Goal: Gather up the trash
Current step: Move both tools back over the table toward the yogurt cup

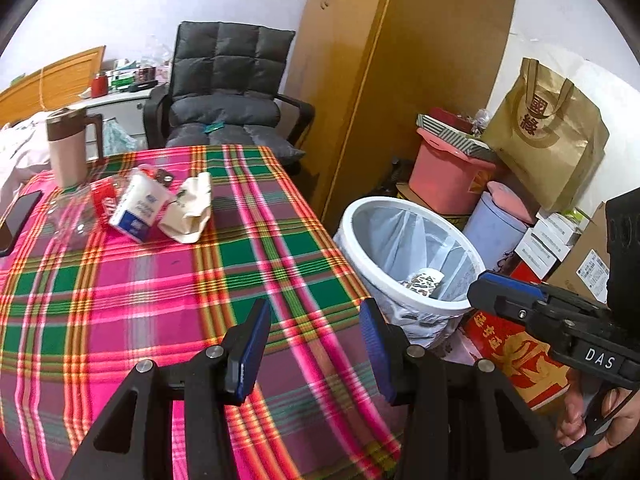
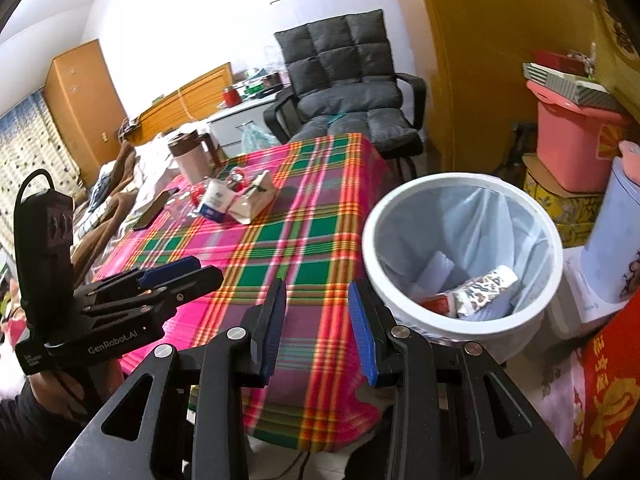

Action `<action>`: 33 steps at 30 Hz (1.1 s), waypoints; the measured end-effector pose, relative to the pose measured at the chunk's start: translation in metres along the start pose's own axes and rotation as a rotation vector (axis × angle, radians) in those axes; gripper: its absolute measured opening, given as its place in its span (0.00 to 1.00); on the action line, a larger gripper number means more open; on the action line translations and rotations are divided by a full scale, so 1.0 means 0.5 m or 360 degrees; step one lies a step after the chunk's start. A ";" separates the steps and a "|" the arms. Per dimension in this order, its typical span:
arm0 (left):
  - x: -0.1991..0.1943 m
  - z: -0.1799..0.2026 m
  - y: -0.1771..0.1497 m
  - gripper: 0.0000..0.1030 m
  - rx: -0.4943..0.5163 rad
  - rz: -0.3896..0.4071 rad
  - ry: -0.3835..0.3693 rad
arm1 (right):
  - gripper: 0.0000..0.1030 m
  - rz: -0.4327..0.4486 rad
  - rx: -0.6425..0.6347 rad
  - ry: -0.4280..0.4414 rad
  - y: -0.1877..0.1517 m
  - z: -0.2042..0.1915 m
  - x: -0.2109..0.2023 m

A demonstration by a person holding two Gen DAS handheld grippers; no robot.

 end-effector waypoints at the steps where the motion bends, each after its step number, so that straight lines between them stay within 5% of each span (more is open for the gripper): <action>1: -0.001 -0.005 -0.001 0.45 -0.0007 0.0001 0.0008 | 0.34 -0.0007 -0.0012 0.0009 0.001 -0.006 0.006; 21: -0.017 -0.149 -0.002 0.45 -0.0161 0.0003 0.0177 | 0.34 -0.0075 -0.0167 0.0128 0.025 -0.093 0.076; 33: -0.012 -0.254 0.051 0.45 -0.0187 0.0043 0.0304 | 0.34 -0.0132 -0.0143 0.0200 0.067 -0.115 0.140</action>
Point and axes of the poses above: each gripper's, at about its wrist camera, not at the fingertips, and x roughly the way its jaws point, z to its right, y to its top, the point moved 7 cm from there along x, roughly the way its jaws point, and after that the axes turned 13 degrees about y, right-handed, at the moved point
